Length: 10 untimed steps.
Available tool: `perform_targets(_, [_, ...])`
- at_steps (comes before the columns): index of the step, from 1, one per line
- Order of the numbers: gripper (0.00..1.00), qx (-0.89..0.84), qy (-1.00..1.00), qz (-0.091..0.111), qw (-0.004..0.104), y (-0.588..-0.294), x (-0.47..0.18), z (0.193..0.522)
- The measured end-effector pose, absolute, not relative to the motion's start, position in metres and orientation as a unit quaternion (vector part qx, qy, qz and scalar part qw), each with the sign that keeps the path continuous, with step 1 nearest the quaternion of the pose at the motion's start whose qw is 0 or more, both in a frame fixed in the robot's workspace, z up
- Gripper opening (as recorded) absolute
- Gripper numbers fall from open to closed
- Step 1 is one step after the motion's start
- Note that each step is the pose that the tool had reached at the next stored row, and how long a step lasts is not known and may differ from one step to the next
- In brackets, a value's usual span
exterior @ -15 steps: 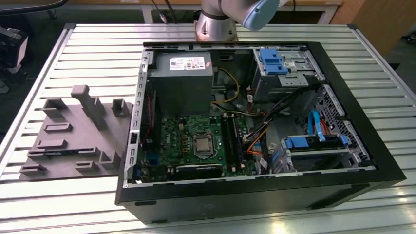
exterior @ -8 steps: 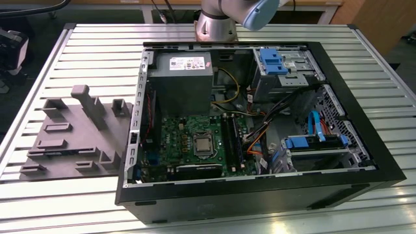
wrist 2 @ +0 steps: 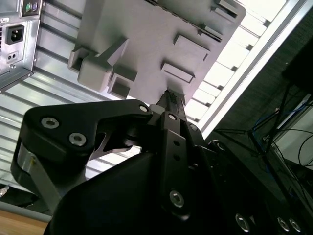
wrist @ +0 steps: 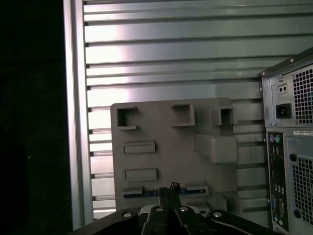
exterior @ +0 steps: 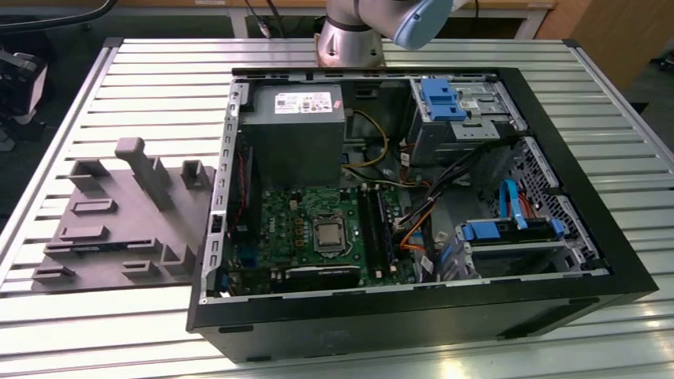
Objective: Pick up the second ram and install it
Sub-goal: 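Reach for the second ram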
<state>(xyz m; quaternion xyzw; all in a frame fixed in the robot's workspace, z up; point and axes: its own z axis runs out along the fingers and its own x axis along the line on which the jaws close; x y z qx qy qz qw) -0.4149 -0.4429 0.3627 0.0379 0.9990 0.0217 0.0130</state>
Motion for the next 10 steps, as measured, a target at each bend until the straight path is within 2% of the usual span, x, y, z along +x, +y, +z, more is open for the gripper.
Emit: perform_targets(10, [0.11,0.038,0.999,0.022,0.013,-0.4448,-0.4151,0.3598])
